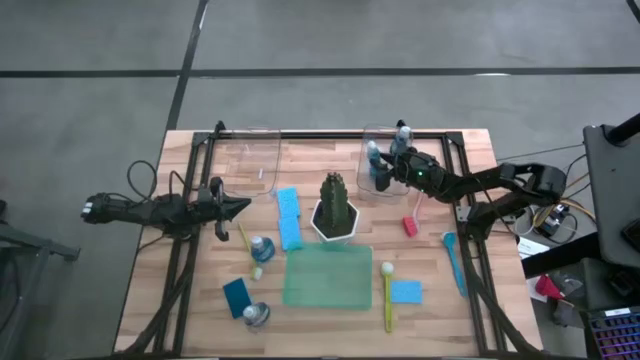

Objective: Pick & Place Kitchen Sink Supplies
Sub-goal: Put the dish soap into the right transparent bin, then put the sponge into the green bin

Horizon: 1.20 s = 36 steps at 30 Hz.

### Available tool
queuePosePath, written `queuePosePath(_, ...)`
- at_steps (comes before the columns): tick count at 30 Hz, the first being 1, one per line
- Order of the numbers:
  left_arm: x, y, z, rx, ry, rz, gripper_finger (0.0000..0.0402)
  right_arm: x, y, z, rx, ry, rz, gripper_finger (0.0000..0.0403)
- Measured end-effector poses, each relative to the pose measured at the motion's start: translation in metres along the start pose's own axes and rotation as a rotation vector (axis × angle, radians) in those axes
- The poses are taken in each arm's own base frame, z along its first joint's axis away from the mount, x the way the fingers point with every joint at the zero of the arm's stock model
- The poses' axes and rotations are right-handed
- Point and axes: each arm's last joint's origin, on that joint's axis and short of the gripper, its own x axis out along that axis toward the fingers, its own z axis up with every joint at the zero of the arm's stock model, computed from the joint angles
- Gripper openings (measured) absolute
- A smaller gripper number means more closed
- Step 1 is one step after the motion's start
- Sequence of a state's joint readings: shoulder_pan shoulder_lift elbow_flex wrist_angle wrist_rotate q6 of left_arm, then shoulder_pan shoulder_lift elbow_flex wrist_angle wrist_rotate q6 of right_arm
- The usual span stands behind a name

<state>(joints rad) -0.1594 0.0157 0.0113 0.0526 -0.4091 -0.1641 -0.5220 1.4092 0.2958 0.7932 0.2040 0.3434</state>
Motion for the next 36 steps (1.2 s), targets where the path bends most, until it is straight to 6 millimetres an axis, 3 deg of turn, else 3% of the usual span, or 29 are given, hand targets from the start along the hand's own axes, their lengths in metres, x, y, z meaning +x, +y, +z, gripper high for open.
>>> queuePosePath(10, 0.0, 0.0, 0.0, 0.0, 0.0, 0.0, 0.0, -0.018, -0.003, 0.0, 0.028, -0.023, 0.006, 0.0203)
queuePosePath(18, 0.0, 0.0, 0.0, 0.0, 0.0, 0.0, 0.0, -0.03, 0.008, 0.013, 0.102, -0.081, 0.099, 0.0203)
queuePosePath(26, 0.0, 0.0, 0.0, 0.0, 0.0, 0.0, 0.0, -0.052, 0.025, 0.033, 0.233, -0.118, 0.22, 0.0203)
queuePosePath(36, 0.0, 0.0, 0.0, 0.0, 0.0, 0.0, 0.0, -0.099, 0.068, 0.084, 0.231, -0.021, 0.397, 0.0203)
